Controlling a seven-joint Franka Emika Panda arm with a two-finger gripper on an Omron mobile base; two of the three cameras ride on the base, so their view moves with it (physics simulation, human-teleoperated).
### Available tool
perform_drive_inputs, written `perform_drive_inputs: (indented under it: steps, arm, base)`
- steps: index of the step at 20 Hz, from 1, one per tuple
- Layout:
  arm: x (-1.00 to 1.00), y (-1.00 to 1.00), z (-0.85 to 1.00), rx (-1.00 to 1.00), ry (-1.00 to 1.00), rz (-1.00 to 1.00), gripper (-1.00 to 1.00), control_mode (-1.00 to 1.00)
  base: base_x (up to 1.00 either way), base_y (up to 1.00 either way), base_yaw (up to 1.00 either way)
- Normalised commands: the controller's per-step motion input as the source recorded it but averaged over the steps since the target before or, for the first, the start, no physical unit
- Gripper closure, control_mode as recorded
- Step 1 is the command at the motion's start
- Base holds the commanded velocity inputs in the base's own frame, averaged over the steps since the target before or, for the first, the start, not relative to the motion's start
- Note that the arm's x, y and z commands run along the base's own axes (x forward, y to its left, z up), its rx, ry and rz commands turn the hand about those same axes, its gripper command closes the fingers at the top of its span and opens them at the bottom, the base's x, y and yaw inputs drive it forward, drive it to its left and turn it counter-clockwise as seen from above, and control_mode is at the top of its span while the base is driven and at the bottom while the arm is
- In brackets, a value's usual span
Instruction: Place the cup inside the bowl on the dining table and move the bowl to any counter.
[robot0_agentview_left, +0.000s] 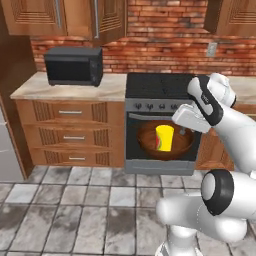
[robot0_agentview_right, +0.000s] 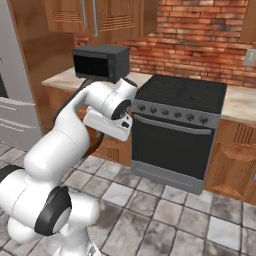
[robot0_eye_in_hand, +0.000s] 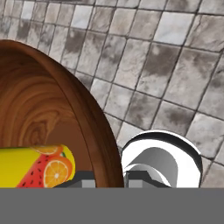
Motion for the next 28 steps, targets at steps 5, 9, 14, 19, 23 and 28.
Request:
perform_drive_inputs:
  steps: [5, 9, 14, 19, 23, 28]
  arm:
    - [0.00, 0.00, 0.00, 0.00, 0.00, 0.00, 1.00, 1.00]
    - [0.00, 0.00, 0.00, 0.00, 0.00, 0.00, 1.00, 1.00]
    - [0.00, 0.00, 0.00, 0.00, 0.00, 0.00, 1.00, 1.00]
    - [0.00, 0.00, 0.00, 0.00, 0.00, 0.00, 1.00, 1.00]
    - [0.00, 0.00, 0.00, 0.00, 0.00, 0.00, 1.00, 1.00]
    - [0.00, 0.00, 0.00, 0.00, 0.00, 0.00, 1.00, 1.00]
  base:
    - [0.02, -0.94, 0.02]
    - [0.09, -0.85, 0.00]
    - [0.07, -0.69, 0.00]
    - [0.20, -0.50, 0.00]
    - [0.37, -0.49, 0.00]
    - [0.47, -0.61, 0.00]
